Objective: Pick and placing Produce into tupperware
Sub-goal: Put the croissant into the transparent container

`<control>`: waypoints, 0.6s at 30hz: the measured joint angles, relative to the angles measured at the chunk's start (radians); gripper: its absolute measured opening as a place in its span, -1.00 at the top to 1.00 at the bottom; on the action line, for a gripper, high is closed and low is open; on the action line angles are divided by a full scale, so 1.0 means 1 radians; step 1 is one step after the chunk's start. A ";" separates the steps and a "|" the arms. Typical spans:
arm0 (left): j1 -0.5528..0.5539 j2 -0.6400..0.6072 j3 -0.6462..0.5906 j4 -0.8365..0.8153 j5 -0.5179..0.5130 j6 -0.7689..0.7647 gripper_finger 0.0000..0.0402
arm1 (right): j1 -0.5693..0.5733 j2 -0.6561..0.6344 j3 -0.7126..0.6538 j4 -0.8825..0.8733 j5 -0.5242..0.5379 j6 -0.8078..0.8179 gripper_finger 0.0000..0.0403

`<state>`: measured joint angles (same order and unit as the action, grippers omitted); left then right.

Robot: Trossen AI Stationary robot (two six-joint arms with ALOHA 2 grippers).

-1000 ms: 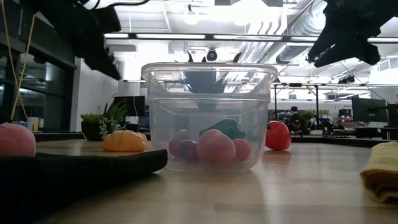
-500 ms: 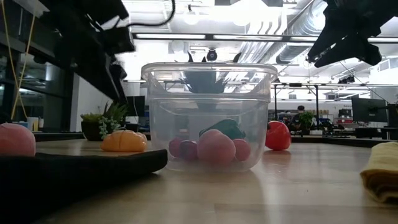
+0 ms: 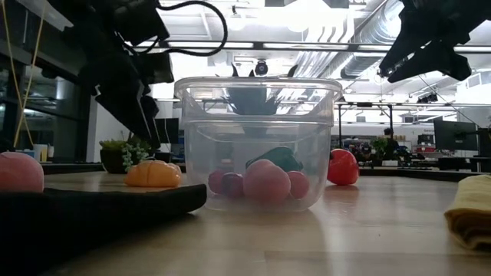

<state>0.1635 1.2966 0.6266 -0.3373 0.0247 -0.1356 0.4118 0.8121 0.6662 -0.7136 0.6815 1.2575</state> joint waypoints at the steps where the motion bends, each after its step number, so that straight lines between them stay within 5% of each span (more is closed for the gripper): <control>1: 0.000 0.005 0.000 0.002 0.007 0.001 -0.73 | 0.000 0.000 0.000 0.000 0.000 0.000 0.30; 18: -0.001 0.089 0.000 0.084 0.084 0.035 -0.57 | 0.000 0.000 0.000 0.000 0.000 0.000 0.30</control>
<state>0.1627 1.3855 0.6266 -0.2532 0.1084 -0.1007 0.4118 0.8124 0.6662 -0.7136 0.6811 1.2573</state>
